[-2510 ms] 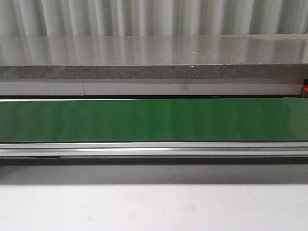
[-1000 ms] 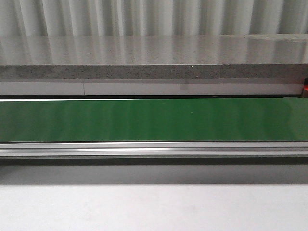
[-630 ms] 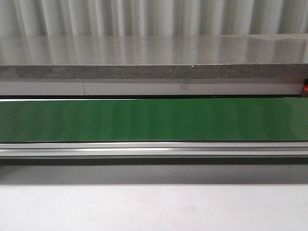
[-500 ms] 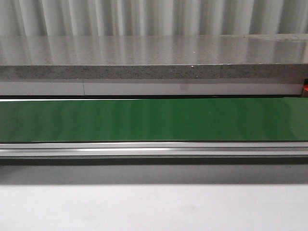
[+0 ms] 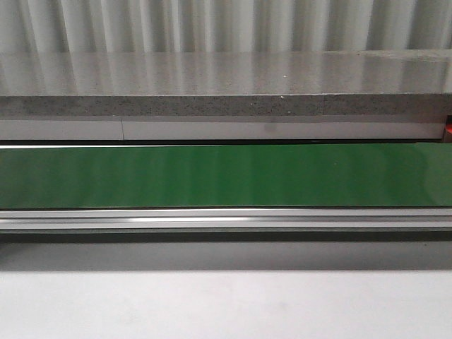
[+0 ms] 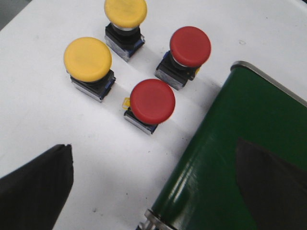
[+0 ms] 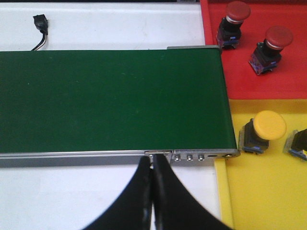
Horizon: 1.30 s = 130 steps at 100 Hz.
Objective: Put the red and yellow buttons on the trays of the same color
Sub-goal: 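Move the left gripper over a red button on the table, then lower the left gripper and grasp the red push-button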
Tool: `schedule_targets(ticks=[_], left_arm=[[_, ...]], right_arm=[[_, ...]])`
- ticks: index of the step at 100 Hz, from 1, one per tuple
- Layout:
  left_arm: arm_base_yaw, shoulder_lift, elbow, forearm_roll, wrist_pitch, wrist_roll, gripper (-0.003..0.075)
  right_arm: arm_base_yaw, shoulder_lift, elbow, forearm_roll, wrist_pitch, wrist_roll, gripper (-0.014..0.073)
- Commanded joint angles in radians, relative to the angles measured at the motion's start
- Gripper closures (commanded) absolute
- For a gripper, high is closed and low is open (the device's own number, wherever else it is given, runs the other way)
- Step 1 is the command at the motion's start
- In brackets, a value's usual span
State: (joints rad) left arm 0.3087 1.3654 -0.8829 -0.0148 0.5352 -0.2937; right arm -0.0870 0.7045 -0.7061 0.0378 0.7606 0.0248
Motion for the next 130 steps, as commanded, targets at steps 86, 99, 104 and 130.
schedule_targets(ticks=[86,99,104,130], left_arm=[[0.014,0.330,-0.154,-0.010,-0.177,-0.009,0.0083],[0.014,0.339,-0.154,-0.010,-0.177,-0.009,0.0113],[0.014,0.339,-0.154,-0.012,-0.177,-0.009,0.0164],[0.014,0.310,-0.154,-0.019,-0.155,-0.007,0.0584]], right_arm=[[0.001,-0.004,-0.025,-0.003,-0.059,-0.007,0.0661],[0.001,-0.004,-0.025,-0.003,-0.059,-0.007,0.0661],[0.001,-0.004,-0.025,-0.003,-0.059,-0.007,0.0661],[0.001,-0.004,-0.025,-0.003,-0.059,-0.007,0.0661]])
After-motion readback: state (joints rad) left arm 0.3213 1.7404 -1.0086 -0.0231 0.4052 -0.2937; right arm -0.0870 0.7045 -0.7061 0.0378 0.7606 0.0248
